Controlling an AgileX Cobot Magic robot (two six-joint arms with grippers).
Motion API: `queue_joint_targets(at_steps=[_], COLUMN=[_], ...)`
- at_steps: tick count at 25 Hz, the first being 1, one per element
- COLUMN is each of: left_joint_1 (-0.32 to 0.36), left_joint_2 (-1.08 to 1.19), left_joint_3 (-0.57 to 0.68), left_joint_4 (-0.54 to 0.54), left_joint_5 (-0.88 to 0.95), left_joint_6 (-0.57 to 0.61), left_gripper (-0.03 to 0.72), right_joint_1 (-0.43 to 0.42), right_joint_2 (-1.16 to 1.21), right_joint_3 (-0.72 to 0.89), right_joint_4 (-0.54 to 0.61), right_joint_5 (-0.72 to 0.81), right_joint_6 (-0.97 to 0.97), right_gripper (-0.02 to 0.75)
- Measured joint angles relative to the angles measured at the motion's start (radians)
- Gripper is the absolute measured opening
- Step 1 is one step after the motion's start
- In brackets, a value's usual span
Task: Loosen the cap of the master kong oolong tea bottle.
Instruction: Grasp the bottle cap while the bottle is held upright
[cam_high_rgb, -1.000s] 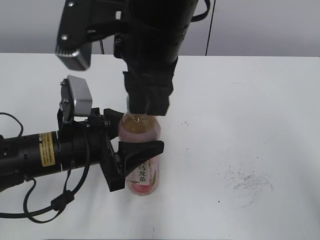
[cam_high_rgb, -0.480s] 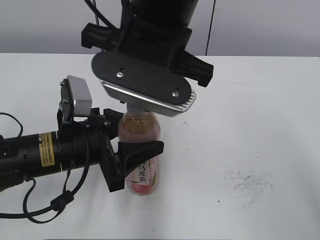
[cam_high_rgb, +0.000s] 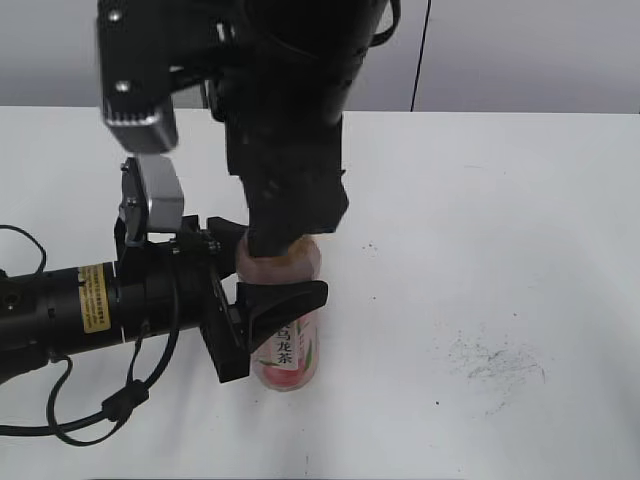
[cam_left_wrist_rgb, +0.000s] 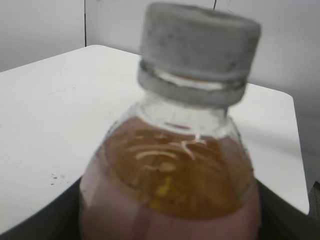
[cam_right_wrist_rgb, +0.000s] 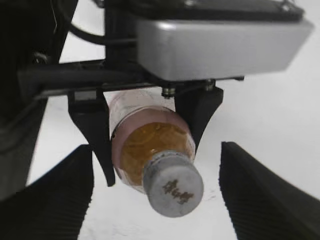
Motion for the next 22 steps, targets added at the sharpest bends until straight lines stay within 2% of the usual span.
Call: queue_joint_targets(at_steps=[4,8,11,14,22], left_joint_1=[0.000,0.000,0.000,0.000,0.000], left_joint_2=[0.000,0.000,0.000,0.000,0.000], left_joint_3=[0.000,0.000,0.000,0.000,0.000], left_joint_4=[0.000,0.000,0.000,0.000,0.000], left_joint_5=[0.000,0.000,0.000,0.000,0.000], left_joint_6=[0.000,0.000,0.000,0.000,0.000], left_gripper=[0.445,0.445,0.445,0.445,0.445], right_joint_1=[0.000,0.000,0.000,0.000,0.000], right_joint_2=[0.000,0.000,0.000,0.000,0.010], right_joint_3=[0.000,0.000,0.000,0.000,0.001], right_joint_4=[-0.012,-0.075,-0.123,-0.133,-0.102], right_joint_5=[-0.004,-0.057,-0.058,-0.023,-0.008], right_joint_6=[0.484,0.995,1.267,1.362,1.384], right_gripper=[0.571,0.566,0.551,0.512,0.477])
